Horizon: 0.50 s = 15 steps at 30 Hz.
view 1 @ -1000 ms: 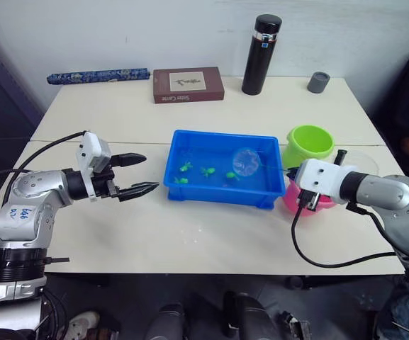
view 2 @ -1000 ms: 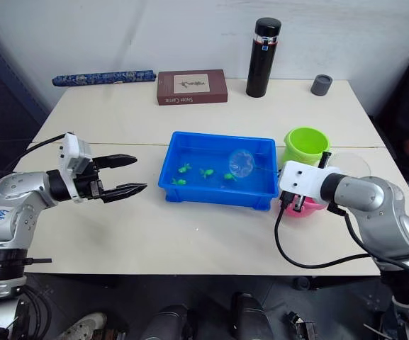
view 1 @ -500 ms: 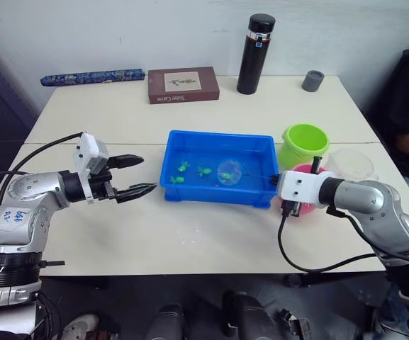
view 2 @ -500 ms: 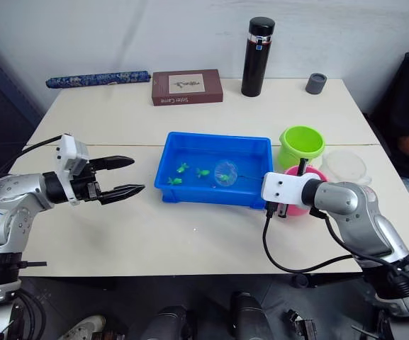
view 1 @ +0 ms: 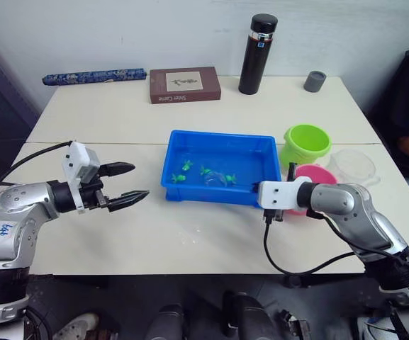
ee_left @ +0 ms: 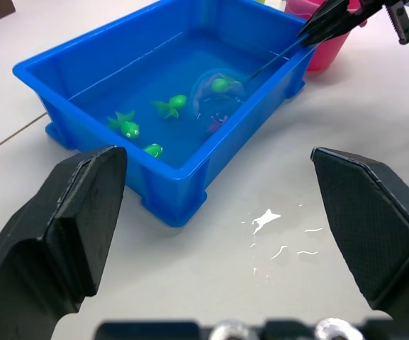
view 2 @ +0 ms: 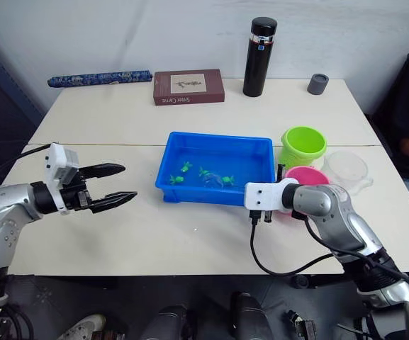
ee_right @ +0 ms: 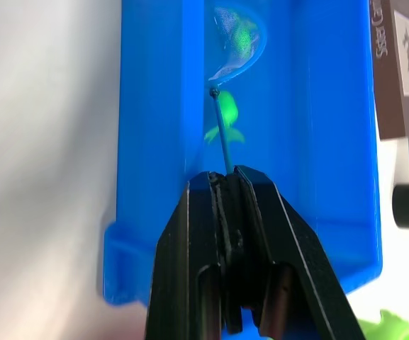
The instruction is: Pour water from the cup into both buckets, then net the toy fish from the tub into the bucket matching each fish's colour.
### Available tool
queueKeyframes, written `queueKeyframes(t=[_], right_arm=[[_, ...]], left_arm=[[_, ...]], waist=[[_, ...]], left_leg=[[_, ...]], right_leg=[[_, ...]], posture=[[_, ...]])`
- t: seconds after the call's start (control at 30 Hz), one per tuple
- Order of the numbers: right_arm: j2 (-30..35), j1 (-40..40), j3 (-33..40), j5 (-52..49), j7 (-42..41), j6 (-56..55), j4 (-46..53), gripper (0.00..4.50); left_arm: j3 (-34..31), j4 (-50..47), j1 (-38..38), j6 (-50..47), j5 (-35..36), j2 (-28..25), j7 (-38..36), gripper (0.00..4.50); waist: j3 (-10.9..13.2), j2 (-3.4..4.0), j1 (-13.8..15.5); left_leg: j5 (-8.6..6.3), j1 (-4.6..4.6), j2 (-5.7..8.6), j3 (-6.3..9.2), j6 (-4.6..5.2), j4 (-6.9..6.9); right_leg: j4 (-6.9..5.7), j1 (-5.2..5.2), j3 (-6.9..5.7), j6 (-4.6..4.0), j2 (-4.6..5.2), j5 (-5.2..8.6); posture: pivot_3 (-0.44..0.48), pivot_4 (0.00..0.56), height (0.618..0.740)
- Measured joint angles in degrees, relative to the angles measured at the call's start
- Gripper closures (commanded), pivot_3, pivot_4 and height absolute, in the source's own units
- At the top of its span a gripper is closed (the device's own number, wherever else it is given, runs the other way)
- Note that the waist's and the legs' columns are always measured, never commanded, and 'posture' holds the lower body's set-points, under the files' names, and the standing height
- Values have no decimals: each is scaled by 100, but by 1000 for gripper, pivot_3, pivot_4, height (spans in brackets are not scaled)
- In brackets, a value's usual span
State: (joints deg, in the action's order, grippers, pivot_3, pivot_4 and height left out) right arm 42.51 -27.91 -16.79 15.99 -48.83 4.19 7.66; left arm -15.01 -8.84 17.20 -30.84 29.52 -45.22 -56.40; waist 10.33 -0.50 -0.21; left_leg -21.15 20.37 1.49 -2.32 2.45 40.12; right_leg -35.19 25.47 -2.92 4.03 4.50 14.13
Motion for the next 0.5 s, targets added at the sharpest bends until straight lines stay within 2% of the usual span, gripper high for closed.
queueKeyframes(t=[0.17,0.3,0.5], right_arm=[[-392,-95,-134,-87,-126,209,51,4500],[-706,-207,-30,-574,-424,1195,240,4500],[-807,-446,146,-1156,-691,2707,372,4500]], left_arm=[[-32,-144,-152,-74,57,-13,75,17],[-95,-209,-255,-139,114,-32,151,17],[-196,-281,-329,-159,179,-52,209,17]], waist=[[0,0,-4],[0,0,-5],[0,0,-3]], left_leg=[[0,0,0,2,-1,-3],[-1,0,-2,4,-1,-4],[-2,2,-2,7,-1,-9]], right_leg=[[1,0,-1,-1,0,0],[1,0,-3,-1,0,1],[8,0,-4,-2,1,1]], posture=[[0,150,740],[0,150,740],[0,150,740]])
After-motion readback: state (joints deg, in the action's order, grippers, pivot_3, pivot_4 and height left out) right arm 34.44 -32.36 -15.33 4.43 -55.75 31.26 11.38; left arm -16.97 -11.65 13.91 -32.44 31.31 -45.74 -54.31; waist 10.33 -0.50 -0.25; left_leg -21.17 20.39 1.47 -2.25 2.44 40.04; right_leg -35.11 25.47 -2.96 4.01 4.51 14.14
